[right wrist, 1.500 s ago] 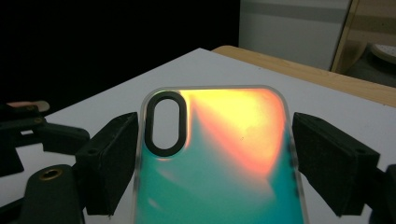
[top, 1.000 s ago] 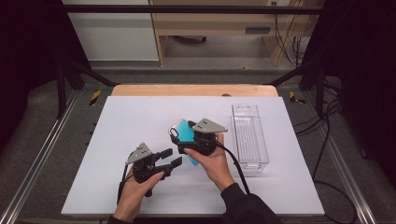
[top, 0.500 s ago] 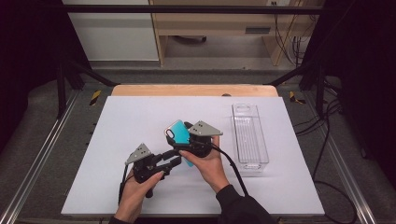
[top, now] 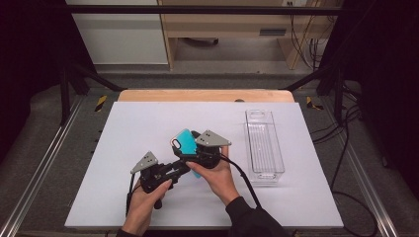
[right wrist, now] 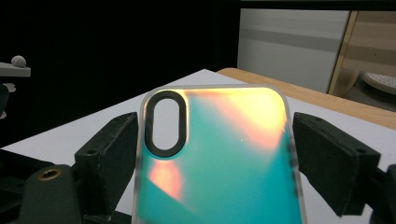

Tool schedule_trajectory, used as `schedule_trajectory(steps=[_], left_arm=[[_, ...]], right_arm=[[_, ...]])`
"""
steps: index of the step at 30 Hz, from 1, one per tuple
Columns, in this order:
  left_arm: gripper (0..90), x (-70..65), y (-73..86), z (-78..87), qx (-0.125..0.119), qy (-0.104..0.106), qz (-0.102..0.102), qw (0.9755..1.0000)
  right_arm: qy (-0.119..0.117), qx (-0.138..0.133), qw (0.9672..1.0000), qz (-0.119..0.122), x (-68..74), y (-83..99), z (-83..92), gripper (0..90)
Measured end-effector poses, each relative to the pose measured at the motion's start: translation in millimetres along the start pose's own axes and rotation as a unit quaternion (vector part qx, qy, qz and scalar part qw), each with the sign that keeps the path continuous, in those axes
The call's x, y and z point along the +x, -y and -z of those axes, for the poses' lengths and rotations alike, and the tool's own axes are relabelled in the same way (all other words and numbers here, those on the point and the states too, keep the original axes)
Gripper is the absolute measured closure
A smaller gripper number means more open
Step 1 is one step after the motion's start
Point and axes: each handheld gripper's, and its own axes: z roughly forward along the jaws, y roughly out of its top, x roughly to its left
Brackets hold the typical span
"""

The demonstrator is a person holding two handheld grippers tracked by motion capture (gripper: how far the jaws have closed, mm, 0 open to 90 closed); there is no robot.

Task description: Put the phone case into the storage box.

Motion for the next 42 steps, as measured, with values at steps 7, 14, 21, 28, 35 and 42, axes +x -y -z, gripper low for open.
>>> schedule_trajectory(steps=[7,14,21,28,35,42], left_arm=[[72.1,3.3,2.0,2.7,-0.007,-0.004,0.014,0.9999],[79.3,7.6,4.5,6.7,-0.017,-0.016,0.034,0.9992],[81.5,5.3,4.5,8.8,-0.022,-0.036,0.025,0.9988],[81.8,2.8,4.6,9.1,-0.027,-0.056,0.011,0.9980],[81.9,1.2,2.9,12.1,-0.030,-0.080,-0.017,0.9962],[81.8,-3.9,-0.1,13.2,-0.025,-0.094,-0.059,0.9935]], right_arm=[[-0.003,-0.003,1.0000,-0.001,2.1,-0.2,-0.4,17.5],[-0.011,-0.006,0.9999,-0.003,2.8,-1.6,1.5,17.4],[-0.014,-0.010,0.9998,-0.005,2.9,-4.0,3.6,17.1],[-0.030,0.007,0.9993,-0.020,1.0,-8.0,7.8,10.5],[-0.033,0.020,0.9990,-0.024,2.0,-12.8,9.5,6.4],[-0.040,0.028,0.9987,-0.016,0.5,-19.3,9.9,6.6]])
